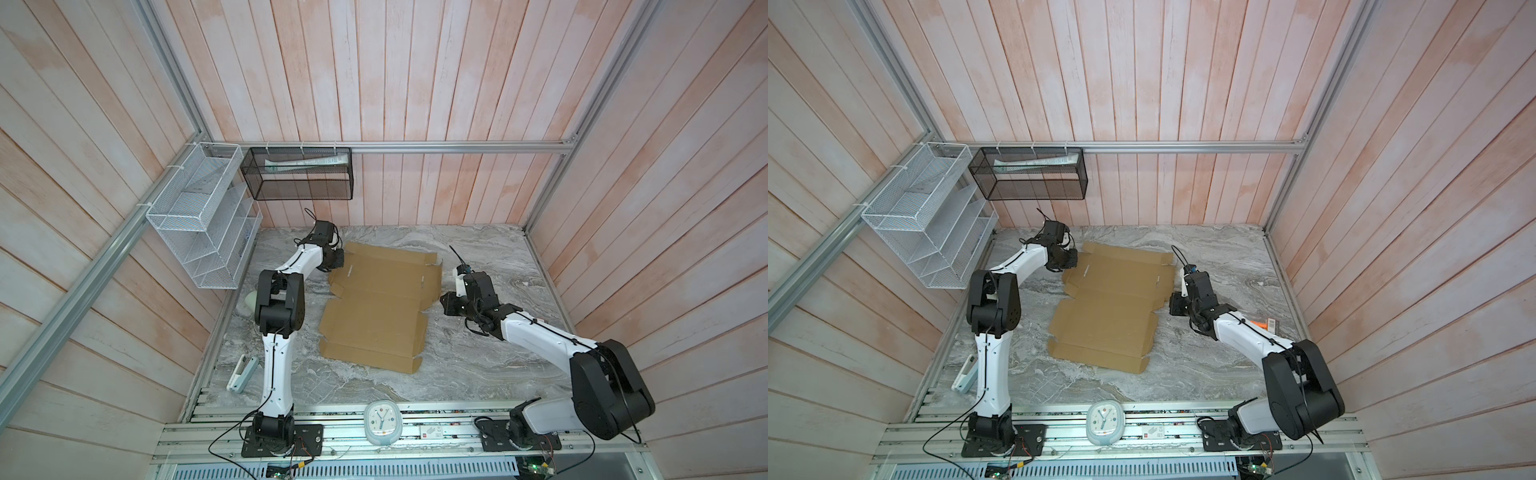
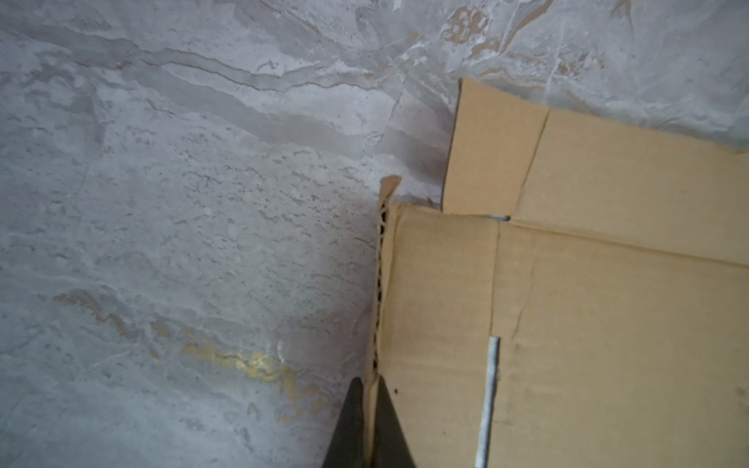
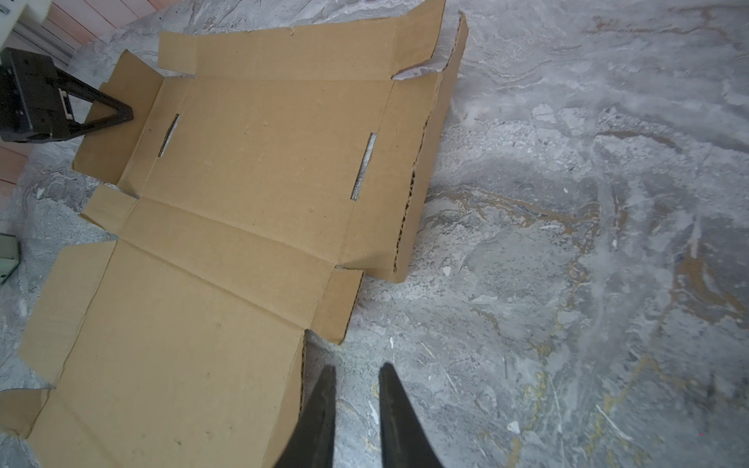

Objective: Fold the paper box

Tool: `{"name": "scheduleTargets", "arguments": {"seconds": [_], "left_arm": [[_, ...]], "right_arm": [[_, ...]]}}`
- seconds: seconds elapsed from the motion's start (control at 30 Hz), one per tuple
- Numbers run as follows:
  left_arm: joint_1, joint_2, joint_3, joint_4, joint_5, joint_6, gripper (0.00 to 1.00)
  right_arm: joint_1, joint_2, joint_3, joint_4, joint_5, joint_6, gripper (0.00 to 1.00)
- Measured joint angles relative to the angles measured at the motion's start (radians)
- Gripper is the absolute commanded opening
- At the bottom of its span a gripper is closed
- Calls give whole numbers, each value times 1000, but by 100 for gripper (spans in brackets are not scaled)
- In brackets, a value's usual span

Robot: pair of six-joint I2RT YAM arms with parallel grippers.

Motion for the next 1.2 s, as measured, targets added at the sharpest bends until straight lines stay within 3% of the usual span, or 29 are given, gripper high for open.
{"name": "scheduleTargets", "arguments": {"seconds": [0.33,0.67,0.97,1.2], "left_arm": [[14,-217,-289,161,35,-92,0],[14,-470,-621,422,85,-214,0],[-25,-634,-883,678,89,-300,0],[-95,-736,-1033,847,18,-304,0]], "right_arm": [[0,17,5,18,-38,50,37],[6,59,86,55,-111,171,38],[61,130,124,172,-126,371,39],[71,172,169,262,-118,559,51]]}}
